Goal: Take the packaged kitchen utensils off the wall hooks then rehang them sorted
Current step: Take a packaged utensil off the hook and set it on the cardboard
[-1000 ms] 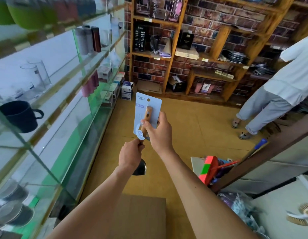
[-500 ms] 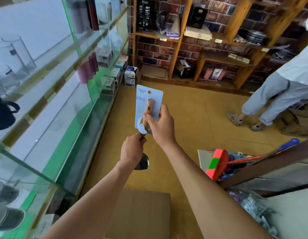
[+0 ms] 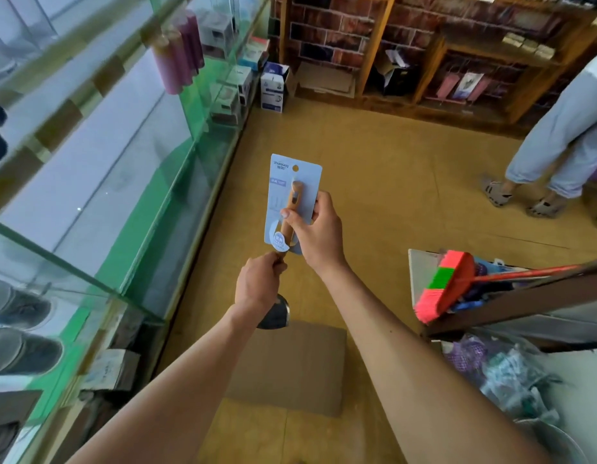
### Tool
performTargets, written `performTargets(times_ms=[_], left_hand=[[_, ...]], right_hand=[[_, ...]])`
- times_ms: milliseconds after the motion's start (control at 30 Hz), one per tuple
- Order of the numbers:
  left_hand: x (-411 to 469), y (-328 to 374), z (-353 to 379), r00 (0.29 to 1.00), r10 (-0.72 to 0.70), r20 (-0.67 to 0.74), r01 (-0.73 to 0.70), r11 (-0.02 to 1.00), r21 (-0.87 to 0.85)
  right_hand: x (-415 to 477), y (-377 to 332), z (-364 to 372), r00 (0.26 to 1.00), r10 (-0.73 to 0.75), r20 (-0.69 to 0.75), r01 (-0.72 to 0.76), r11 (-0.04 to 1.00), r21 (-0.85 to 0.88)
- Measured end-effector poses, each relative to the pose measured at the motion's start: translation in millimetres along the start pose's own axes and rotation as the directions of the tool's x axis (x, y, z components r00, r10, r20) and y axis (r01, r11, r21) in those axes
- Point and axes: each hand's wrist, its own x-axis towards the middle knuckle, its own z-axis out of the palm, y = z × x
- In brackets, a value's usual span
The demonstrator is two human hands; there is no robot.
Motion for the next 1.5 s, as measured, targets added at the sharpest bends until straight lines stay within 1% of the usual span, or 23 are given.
performTargets(times_ms=[300, 533, 667, 867, 1033, 1300, 1500], left_hand=[[-9.4, -61.4, 31.3, 0.999, -0.048, 0.024, 0.048, 0.998, 0.033], [-24.0, -115.9, 65.4, 0.992, -0.103, 0.074, 0.101, 0.995, 0.022], [-30.5, -152.0, 94.9, 0.984, -0.140, 0.108, 0.138, 0.990, 0.019], [-45.8, -213.5, 158.3, 0.963, -0.234, 0.135, 0.238, 0.971, -0.013], [-46.1, -261.8, 208.7, 0.942, -0.294, 0.163, 0.295, 0.955, 0.016], [-43.6, -321.2, 272.3, 0.923, -0.332, 0.194, 0.330, 0.943, 0.042], [-40.6, -360.1, 308.3, 0.910, -0.356, 0.210, 0.350, 0.934, 0.067]], right_hand=[[-10.4, 56.2, 40.2, 0.996, 0.061, 0.068, -0.060, 0.998, -0.012], [-23.4, 121.2, 71.8, 0.985, 0.136, 0.103, -0.136, 0.991, -0.009], [-30.7, 171.7, 90.4, 0.973, 0.200, 0.114, -0.201, 0.980, -0.001], [-47.7, 266.4, 122.0, 0.950, 0.293, 0.109, -0.295, 0.956, 0.004], [-59.6, 336.1, 148.1, 0.933, 0.337, 0.130, -0.341, 0.940, 0.008], [-68.9, 432.3, 178.2, 0.917, 0.374, 0.139, -0.376, 0.927, -0.014], [-73.3, 491.4, 199.5, 0.896, 0.418, 0.149, -0.418, 0.908, -0.031]])
